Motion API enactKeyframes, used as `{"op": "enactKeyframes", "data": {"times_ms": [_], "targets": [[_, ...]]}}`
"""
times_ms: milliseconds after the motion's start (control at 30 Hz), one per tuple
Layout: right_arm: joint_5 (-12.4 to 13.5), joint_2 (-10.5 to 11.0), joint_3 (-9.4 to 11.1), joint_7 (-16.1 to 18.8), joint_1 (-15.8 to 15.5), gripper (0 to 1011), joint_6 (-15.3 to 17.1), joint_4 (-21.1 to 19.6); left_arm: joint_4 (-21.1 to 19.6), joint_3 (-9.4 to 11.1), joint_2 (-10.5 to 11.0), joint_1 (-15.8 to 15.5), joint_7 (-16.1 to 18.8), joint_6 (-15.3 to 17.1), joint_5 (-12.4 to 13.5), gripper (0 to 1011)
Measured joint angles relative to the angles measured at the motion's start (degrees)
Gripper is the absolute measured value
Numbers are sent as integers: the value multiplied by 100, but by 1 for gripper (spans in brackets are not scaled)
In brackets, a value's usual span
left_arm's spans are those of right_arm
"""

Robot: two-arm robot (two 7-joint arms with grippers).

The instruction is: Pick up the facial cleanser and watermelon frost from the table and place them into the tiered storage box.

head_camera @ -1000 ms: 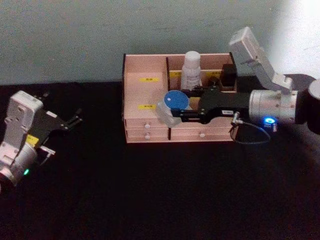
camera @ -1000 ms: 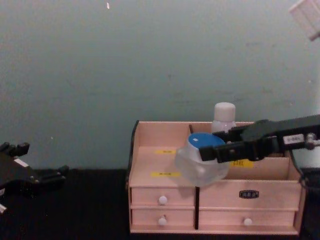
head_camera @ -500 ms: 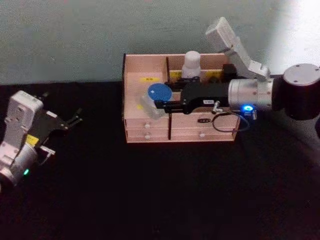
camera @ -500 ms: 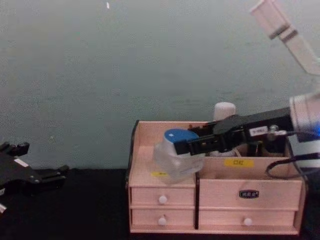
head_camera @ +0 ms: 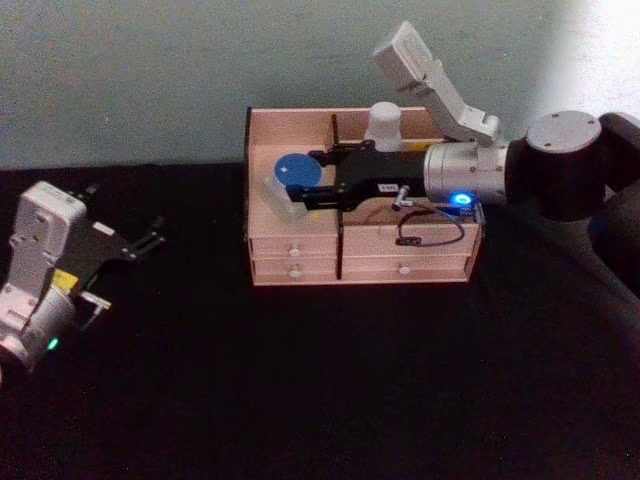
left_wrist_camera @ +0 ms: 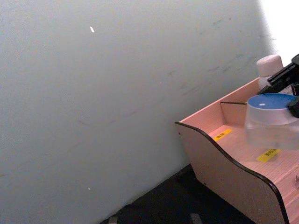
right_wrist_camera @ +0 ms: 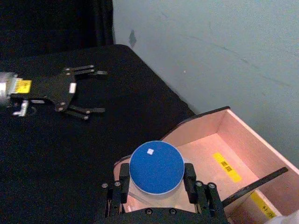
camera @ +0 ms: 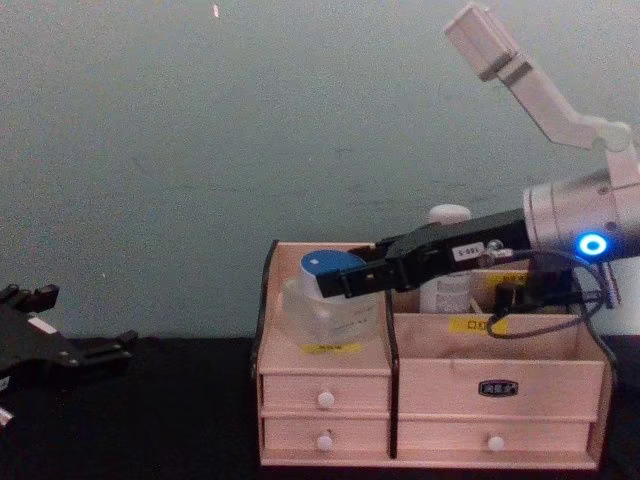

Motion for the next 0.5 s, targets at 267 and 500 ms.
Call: {"op": "enactKeyframes", "data": {"times_ms": [267, 500], "targets": [[-82, -266, 41, -12, 183, 704, -72, 463, 0, 0, 0, 0, 0, 0, 0, 1001], [-163, -467, 94, -4, 324, 704, -136, 851, 0, 0, 0, 0, 0, 0, 0, 1001]]}}
